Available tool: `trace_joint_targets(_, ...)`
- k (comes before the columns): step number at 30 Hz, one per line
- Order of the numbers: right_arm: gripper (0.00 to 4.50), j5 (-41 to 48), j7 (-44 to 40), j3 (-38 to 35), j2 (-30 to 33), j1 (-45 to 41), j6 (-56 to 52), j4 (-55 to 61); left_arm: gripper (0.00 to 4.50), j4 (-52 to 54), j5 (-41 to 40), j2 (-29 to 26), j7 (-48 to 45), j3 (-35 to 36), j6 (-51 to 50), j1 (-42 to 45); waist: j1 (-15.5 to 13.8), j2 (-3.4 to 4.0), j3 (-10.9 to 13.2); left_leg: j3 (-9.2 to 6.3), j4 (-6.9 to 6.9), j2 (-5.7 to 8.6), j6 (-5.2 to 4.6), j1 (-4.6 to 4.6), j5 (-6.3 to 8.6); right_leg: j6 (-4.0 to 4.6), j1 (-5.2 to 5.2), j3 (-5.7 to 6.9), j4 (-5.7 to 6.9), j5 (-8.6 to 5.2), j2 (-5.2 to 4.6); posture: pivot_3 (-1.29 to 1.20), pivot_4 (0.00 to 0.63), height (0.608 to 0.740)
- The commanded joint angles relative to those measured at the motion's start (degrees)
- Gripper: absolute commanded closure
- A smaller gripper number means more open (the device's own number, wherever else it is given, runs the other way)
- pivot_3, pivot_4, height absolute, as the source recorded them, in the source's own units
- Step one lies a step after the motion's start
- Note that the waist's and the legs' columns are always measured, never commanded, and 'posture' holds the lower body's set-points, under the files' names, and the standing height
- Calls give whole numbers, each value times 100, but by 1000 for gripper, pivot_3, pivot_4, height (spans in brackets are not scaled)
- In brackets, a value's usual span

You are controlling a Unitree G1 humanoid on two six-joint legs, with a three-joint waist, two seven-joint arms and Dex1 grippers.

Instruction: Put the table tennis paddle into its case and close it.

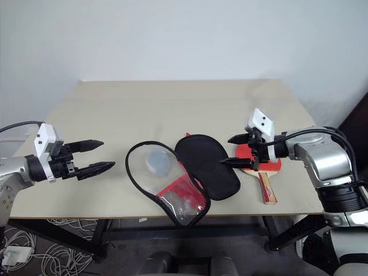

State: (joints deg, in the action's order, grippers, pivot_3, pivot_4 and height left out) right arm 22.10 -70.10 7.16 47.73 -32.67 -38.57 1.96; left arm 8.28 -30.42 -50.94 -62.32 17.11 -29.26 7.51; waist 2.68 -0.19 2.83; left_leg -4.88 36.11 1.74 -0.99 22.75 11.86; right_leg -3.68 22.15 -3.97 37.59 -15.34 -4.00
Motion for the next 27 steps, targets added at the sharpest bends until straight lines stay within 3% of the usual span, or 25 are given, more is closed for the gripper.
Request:
trace_joint_targets(1,0,173,86,-297,114,108,-142,303,40,169,-114,-77,32,220,21,-1,-1,-2,1,2,0,-3,0,0,0,0,0,-1,0,-1,2,0,0,734)
trace_joint_targets(21,0,527,992,-1119,394,1053,-883,1450,40,-333,84,-100,-135,-82,286,384,-4,-12,6,7,2,-7,0,1,0,-10,0,-1,-2,-9,2,0,0,734)
trace_joint_targets(27,0,405,1751,-1364,477,1470,-1408,1732,40,-662,145,-92,-189,-227,449,555,-6,-19,9,9,3,-8,0,1,0,-10,-1,-2,-2,-9,2,0,0,734)
